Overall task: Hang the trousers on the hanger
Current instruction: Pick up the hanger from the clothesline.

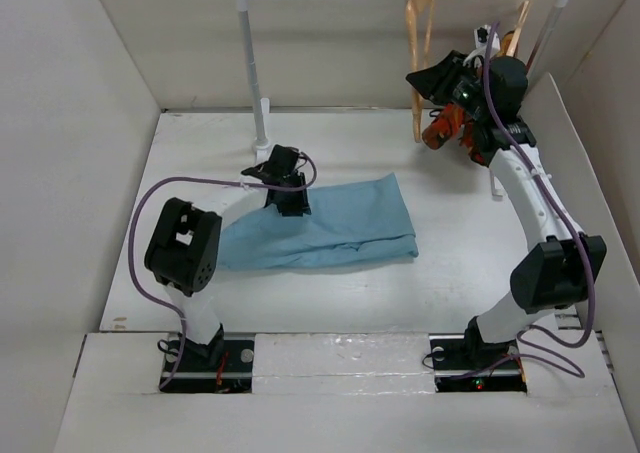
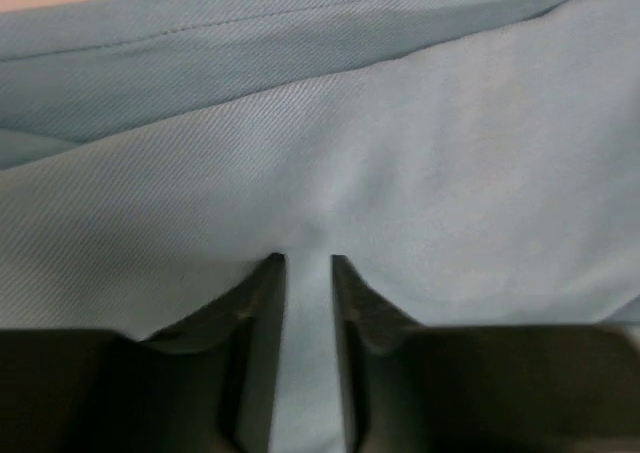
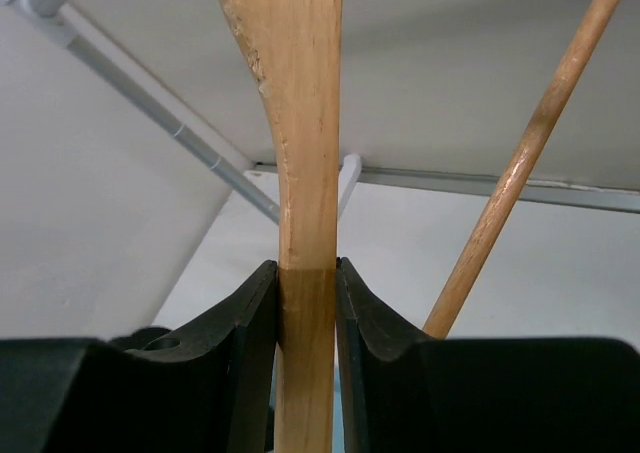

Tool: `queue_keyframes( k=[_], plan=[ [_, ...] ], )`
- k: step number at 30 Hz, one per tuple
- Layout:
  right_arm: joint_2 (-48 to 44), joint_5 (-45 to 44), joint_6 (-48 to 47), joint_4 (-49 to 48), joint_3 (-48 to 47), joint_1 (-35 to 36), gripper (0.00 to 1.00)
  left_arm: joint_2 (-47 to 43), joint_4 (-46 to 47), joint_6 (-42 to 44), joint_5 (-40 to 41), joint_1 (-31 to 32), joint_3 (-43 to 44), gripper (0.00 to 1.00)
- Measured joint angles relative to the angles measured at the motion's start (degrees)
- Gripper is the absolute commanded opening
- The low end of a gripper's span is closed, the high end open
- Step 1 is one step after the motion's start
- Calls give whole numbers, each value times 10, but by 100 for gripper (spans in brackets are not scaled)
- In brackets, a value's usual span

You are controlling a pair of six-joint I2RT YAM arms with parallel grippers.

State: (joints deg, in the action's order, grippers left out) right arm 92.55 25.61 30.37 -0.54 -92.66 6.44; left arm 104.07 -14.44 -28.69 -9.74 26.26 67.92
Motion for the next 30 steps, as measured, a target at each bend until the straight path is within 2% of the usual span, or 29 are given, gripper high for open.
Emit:
queue_keyframes(
  k=[1,4,8,13,19,25,30],
  plan=[
    [-10,9,2,-10,14,0,0,-3,-2,0,1,0,1,35],
    [-46,33,5,-36,66,0,0,-60,-41,14,14,0,35,44],
    [-80,56,4,-54,130,0,0,-117,-53,19,14,9,137,50],
    [-96,79,2,-89,191,-1,0,-153,-41,3,-33,19,250,56],
    [-129,81,-29,-78,217,0,0,-149,-37,-33,-86,28,319,59],
    [-208,63,-67,-50,304,29,0,-120,-26,-63,-59,83,344,60],
    [-220,35,-89,-5,340,66,0,-85,-6,-79,-25,120,344,61]
  ],
)
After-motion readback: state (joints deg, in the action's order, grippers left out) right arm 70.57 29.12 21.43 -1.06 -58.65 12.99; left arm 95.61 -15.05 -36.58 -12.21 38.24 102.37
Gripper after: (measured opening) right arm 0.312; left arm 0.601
